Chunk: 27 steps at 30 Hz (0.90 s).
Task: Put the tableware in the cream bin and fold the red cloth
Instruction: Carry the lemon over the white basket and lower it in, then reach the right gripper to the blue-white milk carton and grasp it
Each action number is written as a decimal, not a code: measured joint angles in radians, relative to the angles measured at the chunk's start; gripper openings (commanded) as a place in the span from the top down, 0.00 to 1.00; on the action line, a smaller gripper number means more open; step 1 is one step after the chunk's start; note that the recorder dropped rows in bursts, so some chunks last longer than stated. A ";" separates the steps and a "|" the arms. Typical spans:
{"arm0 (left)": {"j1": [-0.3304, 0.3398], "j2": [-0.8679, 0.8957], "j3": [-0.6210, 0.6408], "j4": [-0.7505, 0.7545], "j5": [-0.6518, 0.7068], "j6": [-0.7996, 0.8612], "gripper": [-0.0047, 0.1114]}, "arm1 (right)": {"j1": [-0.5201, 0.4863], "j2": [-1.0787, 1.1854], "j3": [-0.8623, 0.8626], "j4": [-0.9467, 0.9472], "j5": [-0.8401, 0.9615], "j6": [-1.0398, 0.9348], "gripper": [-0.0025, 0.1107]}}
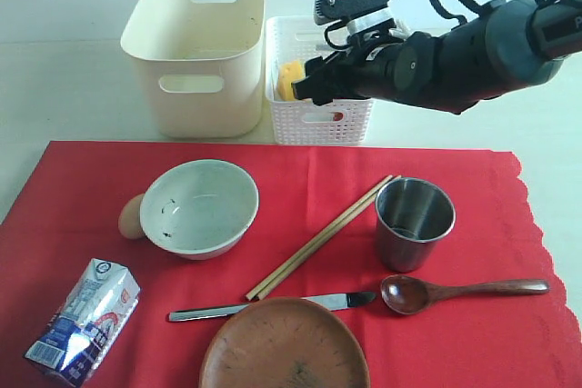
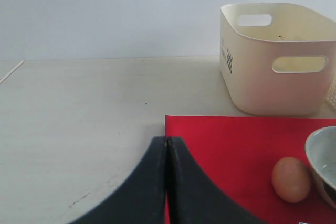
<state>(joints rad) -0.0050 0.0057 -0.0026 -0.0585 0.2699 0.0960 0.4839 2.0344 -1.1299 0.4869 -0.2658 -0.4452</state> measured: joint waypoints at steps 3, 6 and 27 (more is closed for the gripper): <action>0.000 0.000 0.000 0.000 0.000 0.000 0.96 | 0.000 -0.032 0.000 0.030 0.023 0.004 0.32; 0.000 0.000 0.000 0.000 0.000 0.000 0.96 | 0.000 -0.082 0.000 0.070 0.063 0.004 0.32; 0.000 0.000 0.000 0.000 0.000 0.000 0.96 | 0.037 -0.350 0.000 0.102 0.483 -0.038 0.95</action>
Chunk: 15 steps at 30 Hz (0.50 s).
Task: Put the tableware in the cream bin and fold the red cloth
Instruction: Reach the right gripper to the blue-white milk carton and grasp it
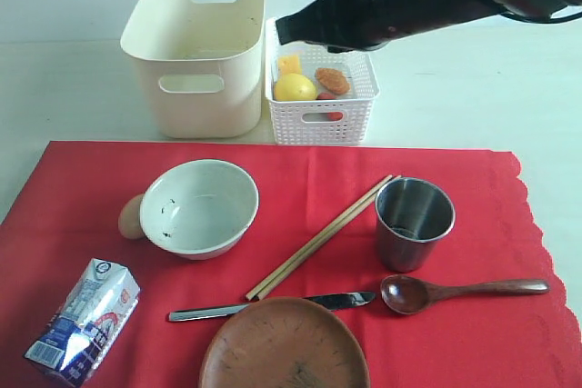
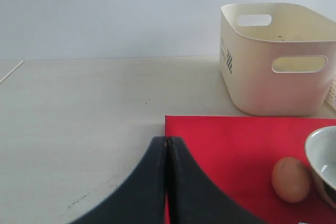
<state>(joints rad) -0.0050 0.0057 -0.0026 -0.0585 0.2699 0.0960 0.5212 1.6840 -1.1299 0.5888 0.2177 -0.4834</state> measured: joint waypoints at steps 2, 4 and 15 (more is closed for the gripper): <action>0.000 0.000 0.000 0.000 0.000 0.000 0.96 | 0.032 0.000 0.000 0.000 0.009 -0.002 0.98; 0.000 0.000 0.000 0.000 0.000 0.000 0.96 | 0.070 0.000 0.000 0.000 0.011 -0.012 0.98; 0.000 0.000 0.000 0.000 0.000 0.000 0.96 | 0.259 0.005 0.000 0.000 0.007 -0.067 0.98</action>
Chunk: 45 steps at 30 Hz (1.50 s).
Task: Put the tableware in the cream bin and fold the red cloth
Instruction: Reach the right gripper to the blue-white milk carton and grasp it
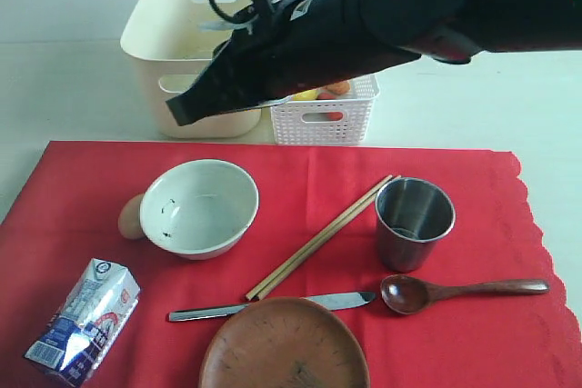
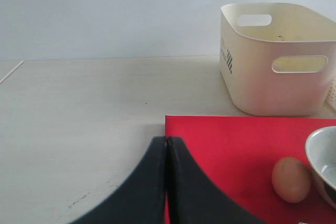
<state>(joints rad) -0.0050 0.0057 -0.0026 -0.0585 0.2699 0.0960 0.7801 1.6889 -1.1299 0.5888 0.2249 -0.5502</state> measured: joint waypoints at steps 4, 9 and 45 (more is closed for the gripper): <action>0.000 0.000 0.000 0.000 0.000 0.000 0.96 | 0.070 0.062 0.000 0.000 -0.013 -0.083 0.98; 0.000 0.000 0.000 0.000 0.000 0.000 0.96 | 0.129 0.226 -0.082 0.012 -0.003 -0.127 0.98; 0.000 0.000 0.000 0.000 0.000 0.000 0.96 | 0.255 0.459 -0.474 -0.376 0.504 -0.173 0.13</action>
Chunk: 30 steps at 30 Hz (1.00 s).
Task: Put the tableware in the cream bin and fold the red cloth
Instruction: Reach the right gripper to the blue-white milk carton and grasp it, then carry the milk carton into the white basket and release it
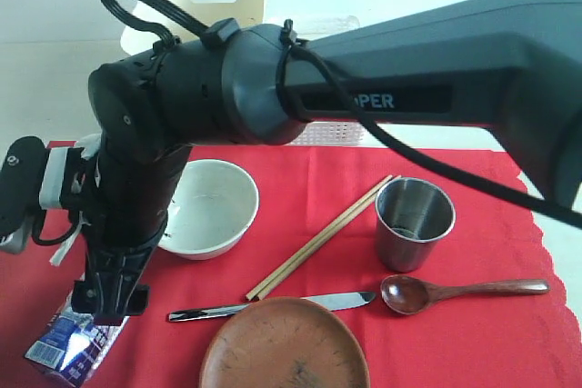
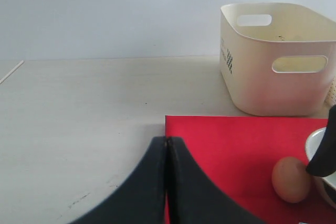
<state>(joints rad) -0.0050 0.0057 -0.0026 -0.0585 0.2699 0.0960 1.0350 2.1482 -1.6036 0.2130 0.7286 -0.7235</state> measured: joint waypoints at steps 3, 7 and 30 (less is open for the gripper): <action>0.000 0.000 0.000 0.000 0.000 0.000 0.96 | 0.000 0.000 0.000 0.024 0.018 -0.088 0.13; 0.000 0.000 0.000 0.000 0.000 0.000 0.96 | 0.002 0.000 0.000 0.106 0.018 -0.208 0.13; 0.000 0.000 0.000 0.000 0.000 0.000 0.96 | 0.023 0.133 -0.059 0.230 -0.002 -0.426 0.33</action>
<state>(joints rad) -0.0050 0.0057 -0.0026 -0.0585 0.2699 0.0960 1.0582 2.2817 -1.6631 0.4426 0.7268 -1.1493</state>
